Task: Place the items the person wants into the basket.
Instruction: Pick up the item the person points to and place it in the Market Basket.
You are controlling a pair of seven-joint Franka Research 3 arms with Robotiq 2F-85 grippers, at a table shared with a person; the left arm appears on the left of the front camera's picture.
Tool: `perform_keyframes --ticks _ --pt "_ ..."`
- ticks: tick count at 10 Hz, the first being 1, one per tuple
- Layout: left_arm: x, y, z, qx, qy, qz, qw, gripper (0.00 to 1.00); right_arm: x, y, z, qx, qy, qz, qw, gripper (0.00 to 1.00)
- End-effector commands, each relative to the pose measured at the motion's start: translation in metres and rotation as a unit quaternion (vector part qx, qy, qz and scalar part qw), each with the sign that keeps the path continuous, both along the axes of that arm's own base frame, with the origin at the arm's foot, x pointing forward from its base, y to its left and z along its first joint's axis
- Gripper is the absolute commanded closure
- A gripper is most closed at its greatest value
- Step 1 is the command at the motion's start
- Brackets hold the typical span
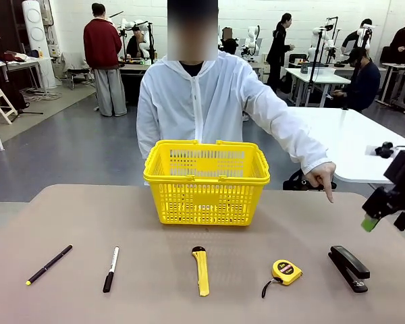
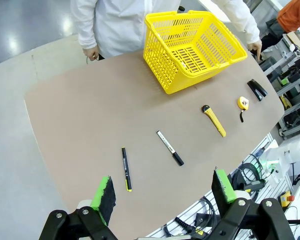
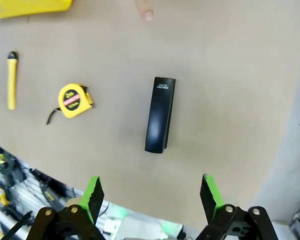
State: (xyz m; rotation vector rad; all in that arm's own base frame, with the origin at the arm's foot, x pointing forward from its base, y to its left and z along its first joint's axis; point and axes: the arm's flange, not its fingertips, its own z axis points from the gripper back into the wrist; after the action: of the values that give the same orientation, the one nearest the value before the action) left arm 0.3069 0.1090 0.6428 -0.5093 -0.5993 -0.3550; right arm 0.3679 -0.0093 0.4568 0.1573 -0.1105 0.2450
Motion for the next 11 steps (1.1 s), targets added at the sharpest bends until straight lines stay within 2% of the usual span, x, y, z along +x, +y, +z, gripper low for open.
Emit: perform_keyframes --ticks 1,5,8,11 --pt "-0.001 0.000 0.002 -0.002 -0.001 -0.003 1.000 0.00 0.000 0.011 -0.036 -0.009 -0.011 0.020 1.000 0.00" --pt "-0.001 0.000 0.002 -0.002 -0.001 -0.003 1.000 0.00 0.017 0.043 -0.066 -0.029 0.002 0.045 0.999 0.00" --pt "-0.001 0.000 0.002 -0.002 -0.001 -0.003 1.000 0.00 0.029 0.038 -0.093 -0.045 0.024 0.039 0.998 0.00" --pt "-0.001 0.000 0.002 -0.002 -0.001 -0.003 1.000 0.00 0.032 0.032 -0.107 -0.052 0.035 0.038 0.997 0.00"
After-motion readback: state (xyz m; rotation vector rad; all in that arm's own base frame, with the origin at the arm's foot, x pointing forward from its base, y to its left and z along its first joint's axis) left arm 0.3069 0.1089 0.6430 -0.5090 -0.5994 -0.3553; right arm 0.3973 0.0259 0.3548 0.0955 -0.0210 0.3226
